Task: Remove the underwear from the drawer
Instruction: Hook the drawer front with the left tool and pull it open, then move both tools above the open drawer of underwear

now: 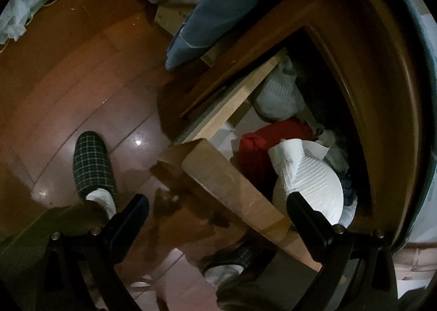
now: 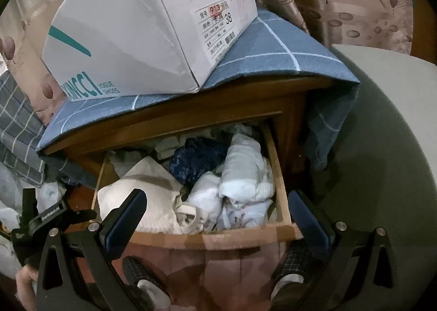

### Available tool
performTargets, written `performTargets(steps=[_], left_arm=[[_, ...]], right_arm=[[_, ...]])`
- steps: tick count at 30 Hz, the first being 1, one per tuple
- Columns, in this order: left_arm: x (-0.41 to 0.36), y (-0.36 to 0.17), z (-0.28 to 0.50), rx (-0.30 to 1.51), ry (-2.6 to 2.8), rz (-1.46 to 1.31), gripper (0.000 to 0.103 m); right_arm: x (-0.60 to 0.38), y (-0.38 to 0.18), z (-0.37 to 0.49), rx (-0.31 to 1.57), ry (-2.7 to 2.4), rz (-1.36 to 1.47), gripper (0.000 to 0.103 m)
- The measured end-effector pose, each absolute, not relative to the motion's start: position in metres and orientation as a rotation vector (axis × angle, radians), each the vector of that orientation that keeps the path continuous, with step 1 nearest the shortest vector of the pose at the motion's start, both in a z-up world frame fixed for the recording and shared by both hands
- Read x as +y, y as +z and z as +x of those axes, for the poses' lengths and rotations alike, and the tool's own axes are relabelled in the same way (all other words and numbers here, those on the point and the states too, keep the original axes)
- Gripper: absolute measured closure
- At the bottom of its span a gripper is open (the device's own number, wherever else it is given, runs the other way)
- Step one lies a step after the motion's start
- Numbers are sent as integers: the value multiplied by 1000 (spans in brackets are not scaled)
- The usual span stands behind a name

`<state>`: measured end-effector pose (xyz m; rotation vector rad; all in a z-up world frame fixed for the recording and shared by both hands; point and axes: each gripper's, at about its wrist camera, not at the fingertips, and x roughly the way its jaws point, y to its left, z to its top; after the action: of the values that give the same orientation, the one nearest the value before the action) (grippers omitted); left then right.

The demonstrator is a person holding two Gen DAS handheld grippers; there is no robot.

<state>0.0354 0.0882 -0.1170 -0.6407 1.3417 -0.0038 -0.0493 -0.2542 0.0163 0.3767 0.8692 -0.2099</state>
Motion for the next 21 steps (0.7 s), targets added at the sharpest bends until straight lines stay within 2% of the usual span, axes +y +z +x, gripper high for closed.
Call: performTargets(steps=[21], left_arm=[[93, -102, 15, 1433, 8, -596, 0]], right_arm=[[-258, 16, -42, 892, -196, 416, 0]])
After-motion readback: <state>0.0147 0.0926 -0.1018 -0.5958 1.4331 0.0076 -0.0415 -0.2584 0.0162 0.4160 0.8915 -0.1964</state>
